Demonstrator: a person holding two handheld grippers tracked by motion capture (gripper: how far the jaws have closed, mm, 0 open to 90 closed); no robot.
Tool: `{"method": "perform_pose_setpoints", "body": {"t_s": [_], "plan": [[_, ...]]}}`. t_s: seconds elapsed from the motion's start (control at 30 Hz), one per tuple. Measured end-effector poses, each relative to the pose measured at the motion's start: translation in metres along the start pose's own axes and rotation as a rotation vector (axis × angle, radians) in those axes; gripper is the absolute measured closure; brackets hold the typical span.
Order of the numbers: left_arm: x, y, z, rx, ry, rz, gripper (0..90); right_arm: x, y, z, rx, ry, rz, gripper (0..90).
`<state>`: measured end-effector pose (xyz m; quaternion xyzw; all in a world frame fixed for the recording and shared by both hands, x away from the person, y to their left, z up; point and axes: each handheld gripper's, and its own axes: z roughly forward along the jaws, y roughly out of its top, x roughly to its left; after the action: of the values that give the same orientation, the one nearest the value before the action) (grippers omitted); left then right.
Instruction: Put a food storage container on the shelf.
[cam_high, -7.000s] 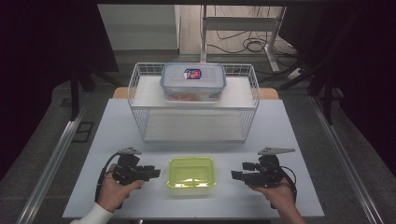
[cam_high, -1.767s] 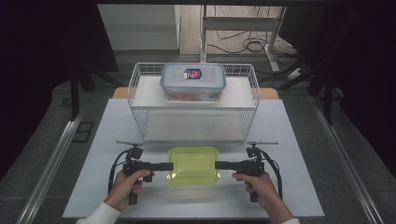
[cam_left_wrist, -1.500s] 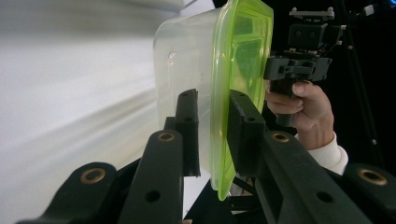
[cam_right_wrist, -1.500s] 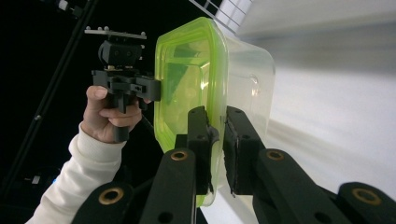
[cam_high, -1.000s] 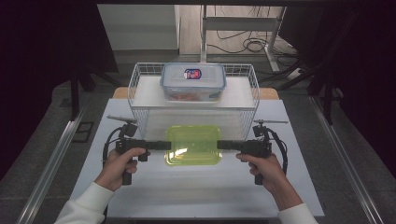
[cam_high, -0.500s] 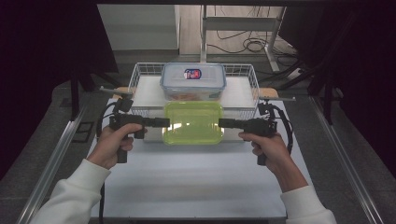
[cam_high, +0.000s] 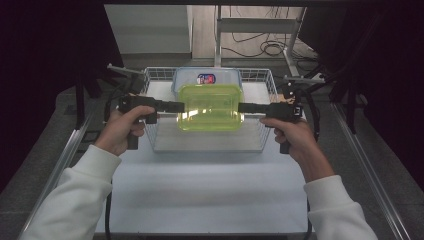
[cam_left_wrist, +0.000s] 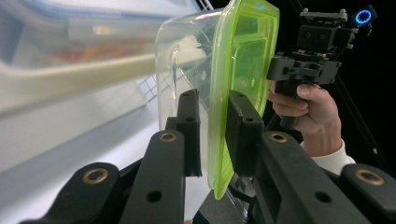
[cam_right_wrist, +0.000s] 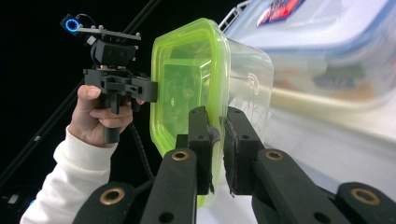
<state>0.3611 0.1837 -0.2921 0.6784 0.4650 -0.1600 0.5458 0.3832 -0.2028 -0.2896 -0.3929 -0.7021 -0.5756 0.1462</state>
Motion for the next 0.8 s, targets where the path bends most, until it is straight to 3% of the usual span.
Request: {"method": "perform_pose_setpoints", "body": {"t_s": [0.3, 0.5, 0.63, 0.8], "plan": [[0.005, 0.034, 0.002, 0.000, 0.013, -0.003, 77.6, -0.004, 0.034, 0.003, -0.003, -0.020, -0.014, 81.7], [0.008, 0.058, 0.001, 0.005, 0.028, -0.006, 77.6, -0.013, 0.056, 0.009, -0.009, -0.012, 0.010, 81.7], [0.016, 0.076, 0.000, -0.008, 0.037, -0.020, 78.0, -0.017, 0.075, 0.017, -0.008, -0.019, 0.010, 81.7], [0.027, 0.085, 0.005, -0.008, 0.049, -0.038, 78.3, -0.024, 0.084, 0.023, -0.012, -0.026, 0.022, 81.7]]}}
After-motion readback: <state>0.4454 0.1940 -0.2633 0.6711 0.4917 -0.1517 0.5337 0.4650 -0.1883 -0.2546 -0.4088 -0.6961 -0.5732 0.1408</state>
